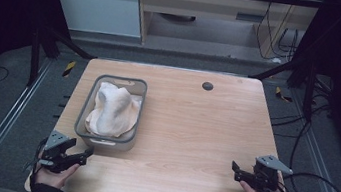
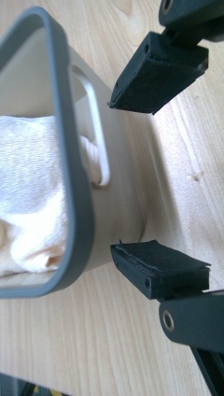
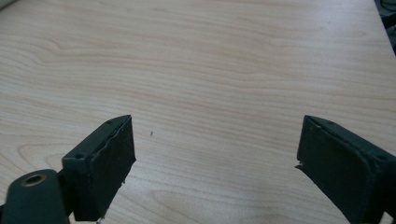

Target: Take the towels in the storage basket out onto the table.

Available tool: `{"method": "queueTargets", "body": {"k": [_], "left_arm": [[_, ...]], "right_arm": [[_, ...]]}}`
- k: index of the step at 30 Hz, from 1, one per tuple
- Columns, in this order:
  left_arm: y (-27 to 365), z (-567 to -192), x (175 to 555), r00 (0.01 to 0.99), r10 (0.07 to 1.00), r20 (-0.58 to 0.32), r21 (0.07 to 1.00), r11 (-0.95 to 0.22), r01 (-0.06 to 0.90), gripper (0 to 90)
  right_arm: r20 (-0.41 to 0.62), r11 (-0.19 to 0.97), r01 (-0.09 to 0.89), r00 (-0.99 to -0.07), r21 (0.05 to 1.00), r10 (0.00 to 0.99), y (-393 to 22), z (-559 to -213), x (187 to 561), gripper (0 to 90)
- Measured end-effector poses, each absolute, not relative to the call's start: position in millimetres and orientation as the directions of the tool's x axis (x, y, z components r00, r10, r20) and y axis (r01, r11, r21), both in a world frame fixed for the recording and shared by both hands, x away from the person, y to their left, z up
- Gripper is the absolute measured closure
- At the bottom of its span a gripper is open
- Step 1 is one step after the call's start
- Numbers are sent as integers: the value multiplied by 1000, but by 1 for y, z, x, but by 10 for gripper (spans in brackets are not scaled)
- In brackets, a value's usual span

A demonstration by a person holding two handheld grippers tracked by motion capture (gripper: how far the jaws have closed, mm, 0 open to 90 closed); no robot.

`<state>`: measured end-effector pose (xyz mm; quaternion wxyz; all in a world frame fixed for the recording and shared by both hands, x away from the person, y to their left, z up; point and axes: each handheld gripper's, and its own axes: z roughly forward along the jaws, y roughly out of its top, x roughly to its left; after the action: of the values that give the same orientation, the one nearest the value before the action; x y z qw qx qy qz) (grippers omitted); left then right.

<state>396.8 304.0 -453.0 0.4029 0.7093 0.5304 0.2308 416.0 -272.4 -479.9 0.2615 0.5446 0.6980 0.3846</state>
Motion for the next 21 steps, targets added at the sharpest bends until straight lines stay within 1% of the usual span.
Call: {"method": "queueTargets", "body": {"k": [4, 6, 10, 15, 21], "left_arm": [[304, -446, 395, 334, 936, -112, 828, -98, 553, 247], [304, -441, 395, 343, 931, -124, 832, -91, 547, 256], [301, -433, 397, 354, 927, -128, 836, -91, 541, 259], [301, -422, 400, 353, 926, -132, 846, -80, 527, 259], [303, -409, 406, 354, 928, -121, 856, -83, 510, 260]], "right_arm": [[24, 134, 541, -275, 830, 961, -271, -479, 415, 132], [8, 159, 544, -291, 824, 957, -269, -480, 415, 140], [-10, 173, 541, -291, 823, 957, -268, -480, 416, 146], [7, 160, 553, -287, 818, 958, -269, -481, 416, 147], [-2, 168, 543, -294, 823, 956, -270, -483, 417, 148]]}}
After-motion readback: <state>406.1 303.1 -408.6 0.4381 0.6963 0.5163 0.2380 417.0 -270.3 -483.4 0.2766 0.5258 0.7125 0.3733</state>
